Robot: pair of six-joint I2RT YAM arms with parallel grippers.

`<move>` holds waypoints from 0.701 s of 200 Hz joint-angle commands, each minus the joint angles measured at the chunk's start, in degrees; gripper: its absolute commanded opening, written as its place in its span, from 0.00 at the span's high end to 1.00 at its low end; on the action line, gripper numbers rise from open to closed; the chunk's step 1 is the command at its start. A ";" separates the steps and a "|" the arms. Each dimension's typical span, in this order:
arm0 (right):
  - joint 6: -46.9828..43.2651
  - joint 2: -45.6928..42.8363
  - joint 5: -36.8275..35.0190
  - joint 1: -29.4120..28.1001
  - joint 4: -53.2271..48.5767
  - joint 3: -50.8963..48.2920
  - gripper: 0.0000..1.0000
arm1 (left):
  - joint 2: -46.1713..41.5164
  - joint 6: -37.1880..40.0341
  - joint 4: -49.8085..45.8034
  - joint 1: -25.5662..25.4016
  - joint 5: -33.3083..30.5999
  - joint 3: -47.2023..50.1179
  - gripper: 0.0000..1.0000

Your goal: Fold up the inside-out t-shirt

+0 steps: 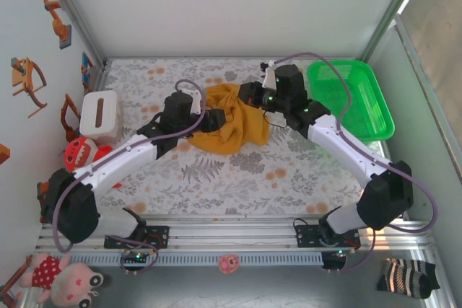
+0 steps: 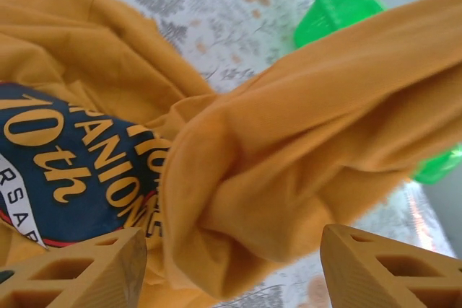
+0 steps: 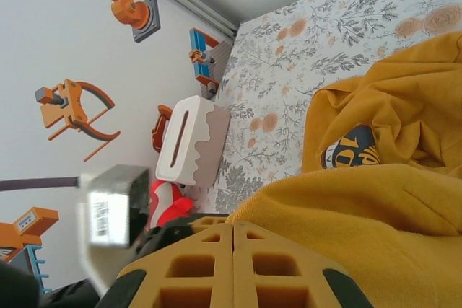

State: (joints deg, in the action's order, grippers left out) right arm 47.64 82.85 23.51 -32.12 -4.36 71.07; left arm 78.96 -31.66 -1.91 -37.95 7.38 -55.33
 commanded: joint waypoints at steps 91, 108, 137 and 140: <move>2.53 4.56 -3.58 3.70 3.49 -1.14 1.00 | 5.38 2.18 1.33 7.13 21.20 -10.91 1.00; 4.24 8.71 -4.00 5.49 6.11 -0.50 1.00 | 5.35 -1.14 5.59 10.10 32.99 -10.72 1.00; 5.12 16.22 -1.04 7.14 7.42 3.32 0.83 | 6.91 -8.97 15.87 12.90 45.65 -9.54 1.00; 4.97 16.67 -0.22 7.23 7.77 3.51 0.75 | 7.32 -9.96 17.09 13.10 46.56 -9.45 1.00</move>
State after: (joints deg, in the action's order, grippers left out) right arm 51.33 95.02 21.28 -25.82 0.73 71.09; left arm 86.13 -34.06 4.29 -26.20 36.93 -64.71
